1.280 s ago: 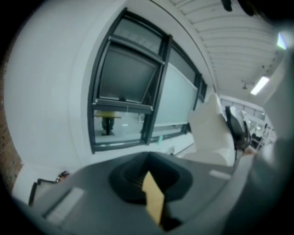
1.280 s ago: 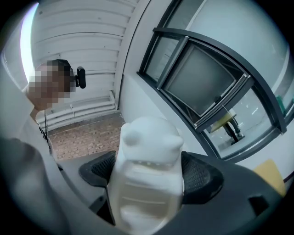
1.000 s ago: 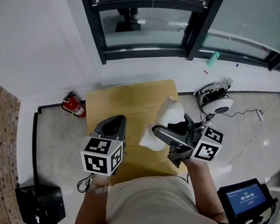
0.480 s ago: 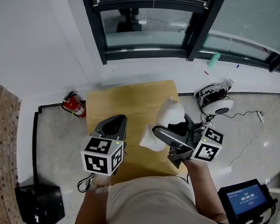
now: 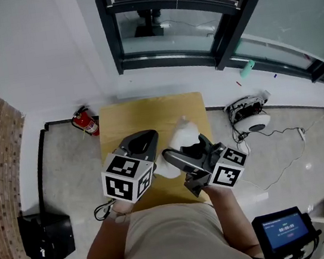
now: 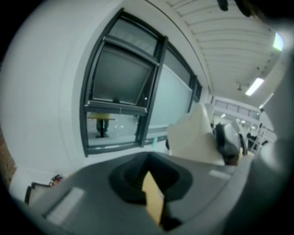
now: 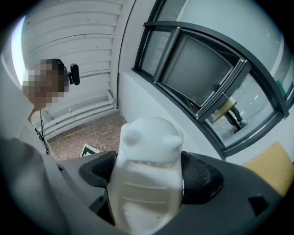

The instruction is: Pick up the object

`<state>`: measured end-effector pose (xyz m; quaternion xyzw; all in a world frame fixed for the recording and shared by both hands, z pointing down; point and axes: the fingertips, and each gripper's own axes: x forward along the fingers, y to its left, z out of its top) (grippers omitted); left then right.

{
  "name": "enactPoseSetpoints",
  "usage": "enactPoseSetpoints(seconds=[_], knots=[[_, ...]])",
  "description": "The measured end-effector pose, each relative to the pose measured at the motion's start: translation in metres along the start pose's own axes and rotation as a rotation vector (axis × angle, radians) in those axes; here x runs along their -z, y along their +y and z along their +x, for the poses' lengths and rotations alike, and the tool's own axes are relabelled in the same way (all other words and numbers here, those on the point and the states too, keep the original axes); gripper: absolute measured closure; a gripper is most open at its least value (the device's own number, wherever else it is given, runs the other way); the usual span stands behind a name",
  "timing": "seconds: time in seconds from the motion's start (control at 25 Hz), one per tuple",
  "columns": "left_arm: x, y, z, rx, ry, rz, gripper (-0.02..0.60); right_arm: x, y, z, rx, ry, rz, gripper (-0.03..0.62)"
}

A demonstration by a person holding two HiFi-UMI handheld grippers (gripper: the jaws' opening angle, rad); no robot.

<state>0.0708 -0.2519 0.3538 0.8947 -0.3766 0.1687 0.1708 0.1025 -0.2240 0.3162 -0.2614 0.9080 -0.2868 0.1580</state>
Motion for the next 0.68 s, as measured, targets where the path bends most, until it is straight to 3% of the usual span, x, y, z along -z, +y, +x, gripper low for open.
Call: enactPoseSetpoints(seconds=[0.2,0.68], knots=[[0.000,-0.009,0.003,0.023,0.015,0.027,0.578,0.007,0.001,0.010,-0.013,-0.005,0.049,0.132],[0.005,-0.005,0.001,0.008,0.035,0.028,0.581,0.012,0.005,0.016,-0.024,0.017,0.038,0.132]])
